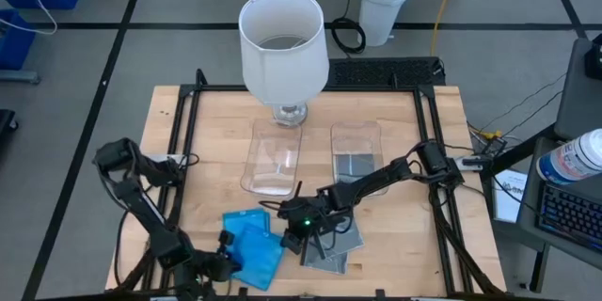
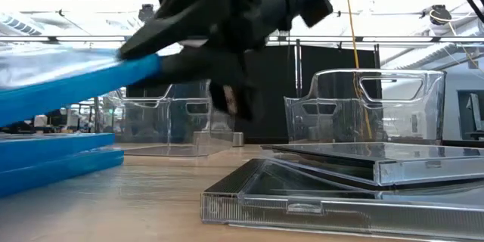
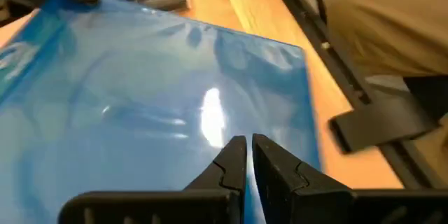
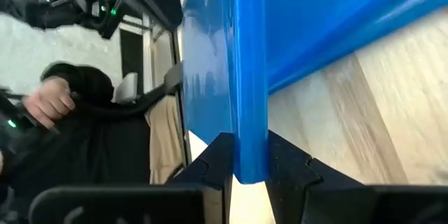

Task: Pick & place jewel cases by type
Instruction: Put the blue CD case into the left transparent bin

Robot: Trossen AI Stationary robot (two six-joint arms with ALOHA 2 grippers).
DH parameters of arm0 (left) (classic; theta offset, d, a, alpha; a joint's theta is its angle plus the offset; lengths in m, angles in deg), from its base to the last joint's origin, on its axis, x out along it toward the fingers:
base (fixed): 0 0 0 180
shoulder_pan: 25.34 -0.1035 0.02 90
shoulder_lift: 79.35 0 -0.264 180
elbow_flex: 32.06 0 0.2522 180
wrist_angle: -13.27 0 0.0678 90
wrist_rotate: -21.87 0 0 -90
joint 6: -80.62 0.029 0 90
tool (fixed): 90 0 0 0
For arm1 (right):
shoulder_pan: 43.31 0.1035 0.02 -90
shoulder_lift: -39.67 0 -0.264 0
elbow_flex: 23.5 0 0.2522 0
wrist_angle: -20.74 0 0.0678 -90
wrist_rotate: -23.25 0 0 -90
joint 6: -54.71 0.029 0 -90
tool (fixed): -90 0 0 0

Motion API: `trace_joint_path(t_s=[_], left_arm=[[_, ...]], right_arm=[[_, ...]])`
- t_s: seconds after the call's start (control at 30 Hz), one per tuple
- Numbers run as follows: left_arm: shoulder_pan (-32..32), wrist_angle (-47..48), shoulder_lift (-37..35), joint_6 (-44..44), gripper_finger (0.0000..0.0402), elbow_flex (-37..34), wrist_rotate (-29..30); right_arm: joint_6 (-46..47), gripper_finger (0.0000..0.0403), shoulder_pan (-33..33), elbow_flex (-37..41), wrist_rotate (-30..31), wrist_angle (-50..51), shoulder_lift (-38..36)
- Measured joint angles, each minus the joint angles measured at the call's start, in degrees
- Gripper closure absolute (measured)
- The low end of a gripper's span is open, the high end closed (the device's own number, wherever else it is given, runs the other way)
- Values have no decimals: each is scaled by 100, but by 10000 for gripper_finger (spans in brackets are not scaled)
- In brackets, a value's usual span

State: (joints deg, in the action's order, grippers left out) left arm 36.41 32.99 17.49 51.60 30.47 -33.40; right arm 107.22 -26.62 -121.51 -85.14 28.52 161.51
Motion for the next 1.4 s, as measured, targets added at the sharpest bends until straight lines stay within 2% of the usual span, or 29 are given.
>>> trace_joint_path(t_s=[0.2, 0.53, 0.7, 0.87, 1.0, 1.2, 1.3, 1.4], left_arm=[[234, 356, -555, -98, 366, 10, 479], [726, 438, -1089, 197, 366, 23, 590], [831, 591, -1091, 269, 366, 27, 738], [830, 681, -1084, 511, 366, 27, 901], [779, 714, -1084, 673, 366, 29, 990], [633, 952, -1084, 689, 366, 32, 991], [550, 1066, -1084, 686, 366, 32, 991], [470, 1147, -1084, 671, 366, 32, 989]], right_arm=[[-288, 350, 23, 5, 195, 324, -454], [-727, 351, 295, 20, 469, 660, -1442], [-1137, 365, 367, 20, 1007, 1068, -2091], [-1847, 366, 241, 14, 1996, 2042, -2796], [-2191, 365, -16, 14, 2445, 2726, -3172], [-2885, 363, -658, -77, 2379, 2948, -3244], [-3246, 363, -1033, -373, 2039, 2936, -3123], [-3688, 362, -1336, -827, 1972, 3198, -2997]])
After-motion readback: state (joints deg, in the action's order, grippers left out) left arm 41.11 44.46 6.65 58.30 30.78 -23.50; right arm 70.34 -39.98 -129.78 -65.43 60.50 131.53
